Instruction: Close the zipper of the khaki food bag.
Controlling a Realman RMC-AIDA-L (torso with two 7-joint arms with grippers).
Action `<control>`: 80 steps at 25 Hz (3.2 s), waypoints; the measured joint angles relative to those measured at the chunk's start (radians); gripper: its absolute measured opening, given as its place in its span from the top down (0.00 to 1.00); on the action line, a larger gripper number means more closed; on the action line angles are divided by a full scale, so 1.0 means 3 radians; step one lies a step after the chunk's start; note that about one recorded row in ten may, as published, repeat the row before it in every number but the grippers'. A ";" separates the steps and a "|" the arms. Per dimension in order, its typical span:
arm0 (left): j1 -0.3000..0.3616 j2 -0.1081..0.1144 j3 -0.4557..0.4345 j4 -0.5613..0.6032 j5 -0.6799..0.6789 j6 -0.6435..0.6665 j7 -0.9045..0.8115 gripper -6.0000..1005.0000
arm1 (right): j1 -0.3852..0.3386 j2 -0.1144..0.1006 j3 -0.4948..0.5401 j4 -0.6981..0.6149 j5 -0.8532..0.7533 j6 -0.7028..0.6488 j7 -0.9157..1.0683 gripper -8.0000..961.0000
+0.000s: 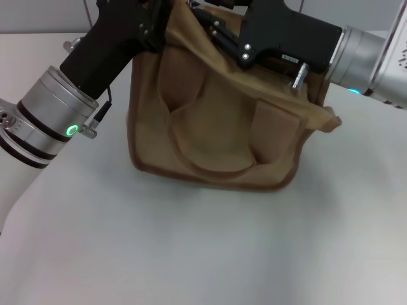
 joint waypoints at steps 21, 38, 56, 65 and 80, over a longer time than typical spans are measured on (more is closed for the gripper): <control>-0.0004 0.0000 -0.0007 -0.0022 -0.0002 0.0002 0.0013 0.99 | 0.0016 0.0000 -0.0483 -0.0018 0.0454 0.0186 -0.0254 0.70; -0.0004 0.0000 -0.0032 -0.0022 -0.0001 0.0005 0.0012 0.99 | -0.0022 0.0000 -0.0744 -0.0145 0.0665 0.0320 -0.0379 0.70; -0.0001 0.0000 -0.0034 -0.0022 -0.0003 -0.0003 0.0016 0.99 | -0.0084 0.0001 -0.1077 -0.0262 0.0913 0.0443 -0.0560 0.49; -0.0008 0.0000 -0.0044 -0.0011 -0.0004 -0.0004 0.0017 0.98 | -0.0182 0.0000 -0.1211 -0.0350 0.1098 0.0461 -0.0633 0.51; -0.0003 0.0000 -0.0045 -0.0021 -0.0011 -0.0021 0.0010 0.96 | -0.0201 0.0000 -0.1291 -0.0351 0.1132 0.0453 -0.0772 0.88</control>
